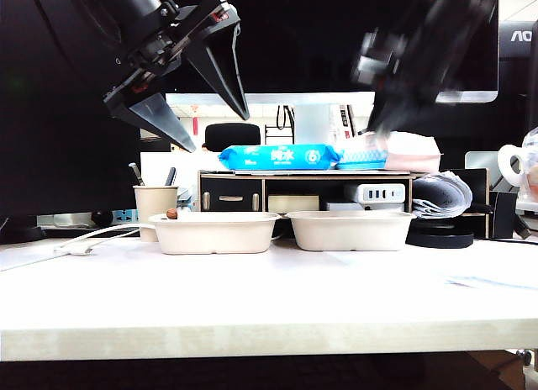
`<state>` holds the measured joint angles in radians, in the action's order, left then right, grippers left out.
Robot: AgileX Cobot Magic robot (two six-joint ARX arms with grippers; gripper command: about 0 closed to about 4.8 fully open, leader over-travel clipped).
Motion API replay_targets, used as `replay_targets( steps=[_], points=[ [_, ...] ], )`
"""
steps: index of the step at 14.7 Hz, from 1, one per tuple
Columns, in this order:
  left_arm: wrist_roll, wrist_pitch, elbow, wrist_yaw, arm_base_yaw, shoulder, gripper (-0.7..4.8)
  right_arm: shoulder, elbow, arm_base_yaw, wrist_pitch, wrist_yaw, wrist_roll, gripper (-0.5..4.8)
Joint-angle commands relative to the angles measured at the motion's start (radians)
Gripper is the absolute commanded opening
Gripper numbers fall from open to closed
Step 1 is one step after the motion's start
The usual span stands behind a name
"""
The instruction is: Put the dolls with similar sizes into the same paper box, while dolls with different sizes go into separate paper boxes.
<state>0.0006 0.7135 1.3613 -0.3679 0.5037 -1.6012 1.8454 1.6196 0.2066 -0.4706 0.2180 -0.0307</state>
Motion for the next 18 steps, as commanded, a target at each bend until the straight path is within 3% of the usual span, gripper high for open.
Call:
replay_targets(
  steps=[1,6,7,8,14,18],
  points=[
    [0.003,-0.015,0.002,0.009,-0.002,0.003,4.62,0.079,0.007,0.034,0.019,0.040,0.005,-0.01],
    [0.003,-0.013,0.002,0.009,-0.002,0.003,4.62,0.100,0.007,0.035,0.031,0.047,0.005,-0.01],
    [0.003,-0.013,0.002,0.009,-0.002,0.003,4.62,0.100,0.007,0.035,0.031,0.047,0.005,1.09],
    [0.003,-0.013,0.002,0.009,-0.002,0.003,4.62,0.100,0.007,0.035,0.031,0.046,0.005,3.06],
    [0.003,-0.011,0.002,0.008,-0.002,0.003,4.62,0.094,0.007,0.035,0.014,0.051,0.006,3.19],
    [-0.001,-0.003,0.002,0.005,-0.002,0.004,4.62,-0.039,0.007,0.035,0.001,0.049,0.008,3.18]
  ],
)
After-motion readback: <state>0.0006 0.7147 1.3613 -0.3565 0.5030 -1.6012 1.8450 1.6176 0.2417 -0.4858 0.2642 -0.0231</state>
